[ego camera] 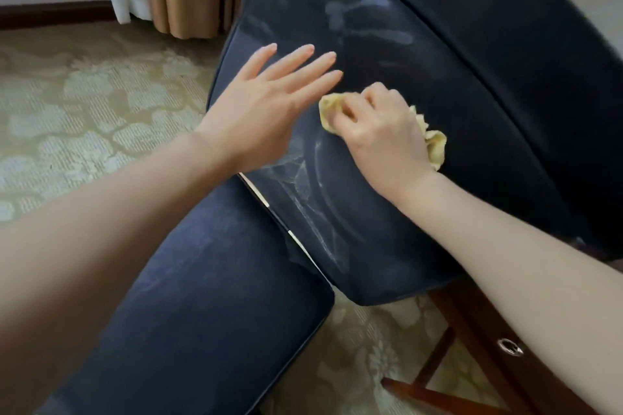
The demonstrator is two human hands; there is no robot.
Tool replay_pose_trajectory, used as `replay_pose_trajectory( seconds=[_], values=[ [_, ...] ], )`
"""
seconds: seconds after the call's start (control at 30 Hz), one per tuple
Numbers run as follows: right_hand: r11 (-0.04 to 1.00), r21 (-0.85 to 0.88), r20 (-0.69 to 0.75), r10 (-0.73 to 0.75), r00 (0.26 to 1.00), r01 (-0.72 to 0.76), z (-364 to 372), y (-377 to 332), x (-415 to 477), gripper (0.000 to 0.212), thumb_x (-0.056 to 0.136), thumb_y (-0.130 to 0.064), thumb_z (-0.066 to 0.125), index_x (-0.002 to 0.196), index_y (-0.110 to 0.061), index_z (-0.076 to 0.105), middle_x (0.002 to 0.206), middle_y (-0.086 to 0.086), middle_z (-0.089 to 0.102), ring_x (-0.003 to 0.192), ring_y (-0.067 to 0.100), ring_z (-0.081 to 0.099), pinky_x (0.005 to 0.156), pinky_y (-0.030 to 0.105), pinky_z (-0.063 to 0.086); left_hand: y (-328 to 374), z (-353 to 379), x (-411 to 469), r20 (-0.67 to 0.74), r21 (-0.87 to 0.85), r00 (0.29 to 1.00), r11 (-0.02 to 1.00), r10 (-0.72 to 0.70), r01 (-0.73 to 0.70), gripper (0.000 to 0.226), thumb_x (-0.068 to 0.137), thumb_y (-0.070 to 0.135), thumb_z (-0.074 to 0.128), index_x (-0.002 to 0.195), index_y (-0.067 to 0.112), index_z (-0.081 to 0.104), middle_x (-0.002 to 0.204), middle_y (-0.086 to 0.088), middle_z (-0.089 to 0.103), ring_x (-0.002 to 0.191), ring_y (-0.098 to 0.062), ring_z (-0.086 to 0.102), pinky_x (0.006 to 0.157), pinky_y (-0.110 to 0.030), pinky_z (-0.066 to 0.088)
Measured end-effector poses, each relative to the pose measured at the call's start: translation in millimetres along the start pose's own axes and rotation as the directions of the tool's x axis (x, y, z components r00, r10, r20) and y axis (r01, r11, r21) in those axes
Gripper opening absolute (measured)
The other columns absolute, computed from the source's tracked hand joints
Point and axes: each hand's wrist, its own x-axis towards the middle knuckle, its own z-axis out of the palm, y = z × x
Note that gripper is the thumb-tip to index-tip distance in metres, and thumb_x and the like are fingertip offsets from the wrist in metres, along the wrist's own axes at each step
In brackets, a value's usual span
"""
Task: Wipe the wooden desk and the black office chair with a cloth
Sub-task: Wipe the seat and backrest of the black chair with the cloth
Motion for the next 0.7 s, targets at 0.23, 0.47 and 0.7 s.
replay_pose_trajectory(
  seconds=[0.23,0.47,0.7],
  values=[
    [0.977,0.159,0.178,-0.171,0.969,0.143,20,-70,-54,0.021,0.073,0.007,0.057,0.067,-0.012,0.064,0.066,0.004,0.058,0.062,0.023,0.054,0.054,0.033,0.038,16,39,-15,0.116,0.131,0.983,0.979,0.141,-0.156,0.083,0.075,0.006,0.023,0.15,0.018,-0.01,0.16,-0.002,-0.009,0.147,-0.024,-0.005,0.116,-0.047,-0.004],
    [0.839,0.397,0.458,-0.533,0.711,0.373,-29,-71,-139,0.019,0.073,-0.002,0.062,0.064,-0.019,0.063,0.068,-0.005,0.052,0.064,0.014,0.05,0.057,0.024,0.042,40,68,-45,0.121,0.027,0.992,0.999,0.027,-0.031,0.088,0.068,0.0,0.02,0.152,0.017,-0.001,0.16,-0.002,-0.001,0.147,-0.026,0.001,0.116,-0.047,0.001],
    [0.927,0.225,0.3,-0.358,0.884,0.299,-51,31,-65,0.028,0.08,0.011,0.05,0.08,-0.01,0.068,0.075,0.007,0.059,0.064,0.025,0.051,0.054,0.033,0.041,51,67,-57,0.069,-0.185,0.981,0.964,-0.183,0.193,0.095,0.065,-0.011,0.044,0.151,0.013,0.012,0.158,-0.003,0.01,0.145,-0.03,0.011,0.114,-0.052,0.012]
  ],
)
